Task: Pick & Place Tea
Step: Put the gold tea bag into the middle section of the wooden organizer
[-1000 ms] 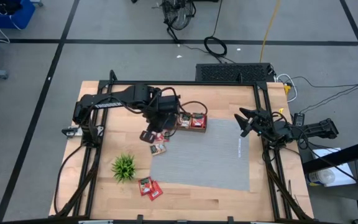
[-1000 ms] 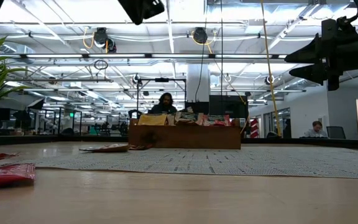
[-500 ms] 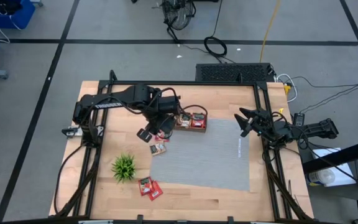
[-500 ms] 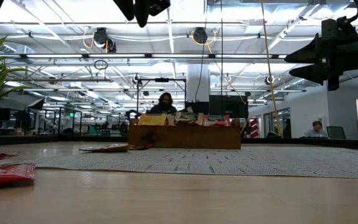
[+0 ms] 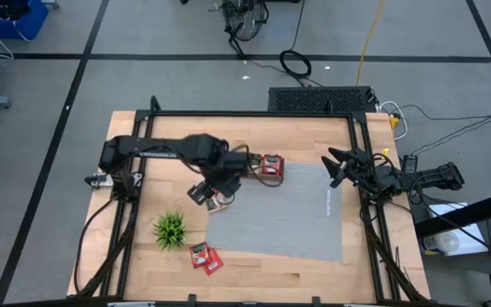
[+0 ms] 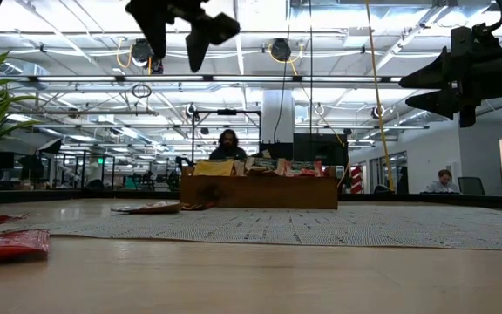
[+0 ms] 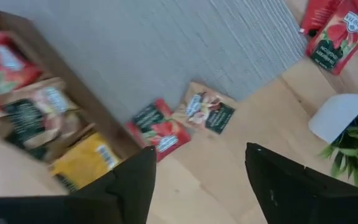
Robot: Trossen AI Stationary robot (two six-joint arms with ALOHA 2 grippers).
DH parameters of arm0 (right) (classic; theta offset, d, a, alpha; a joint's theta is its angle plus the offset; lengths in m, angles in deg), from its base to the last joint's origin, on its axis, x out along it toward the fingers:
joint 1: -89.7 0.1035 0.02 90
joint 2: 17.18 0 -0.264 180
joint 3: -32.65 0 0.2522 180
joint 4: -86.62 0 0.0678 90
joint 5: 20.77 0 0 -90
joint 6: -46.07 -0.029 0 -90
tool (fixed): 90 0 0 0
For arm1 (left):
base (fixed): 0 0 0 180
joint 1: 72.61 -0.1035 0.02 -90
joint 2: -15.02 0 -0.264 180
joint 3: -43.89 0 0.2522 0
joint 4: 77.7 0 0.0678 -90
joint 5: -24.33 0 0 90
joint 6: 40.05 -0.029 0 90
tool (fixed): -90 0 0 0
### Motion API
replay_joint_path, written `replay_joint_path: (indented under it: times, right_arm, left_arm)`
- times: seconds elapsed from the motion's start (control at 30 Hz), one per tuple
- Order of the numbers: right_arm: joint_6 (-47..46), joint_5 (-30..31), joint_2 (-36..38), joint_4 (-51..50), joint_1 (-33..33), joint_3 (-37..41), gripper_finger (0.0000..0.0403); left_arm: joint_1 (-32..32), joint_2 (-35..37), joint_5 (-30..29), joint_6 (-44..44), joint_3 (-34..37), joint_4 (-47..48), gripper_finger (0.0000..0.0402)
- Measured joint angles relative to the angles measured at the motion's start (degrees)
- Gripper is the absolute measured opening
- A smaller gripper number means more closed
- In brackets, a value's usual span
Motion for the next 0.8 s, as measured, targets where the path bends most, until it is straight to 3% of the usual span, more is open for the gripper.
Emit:
replay_joint_path:
  times: [0.33, 0.6, 0.8]
  right_arm:
    - [0.00, 0.00, 0.00, 0.00, 0.00, 0.01, 0.0242]
    - [0.00, 0.00, 0.00, 0.00, 0.01, 0.01, 0.0242]
    - [0.00, 0.00, 0.00, 0.00, 0.01, 0.01, 0.0242]
  left_arm:
    - [2.56, 0.00, 0.03, 1.28, 14.16, -15.67, 0.0212]
    - [3.92, 0.00, -0.98, -4.77, 24.06, -22.36, 0.0212]
    - [3.78, 0.00, -2.67, -7.79, 27.45, -27.15, 0.0212]
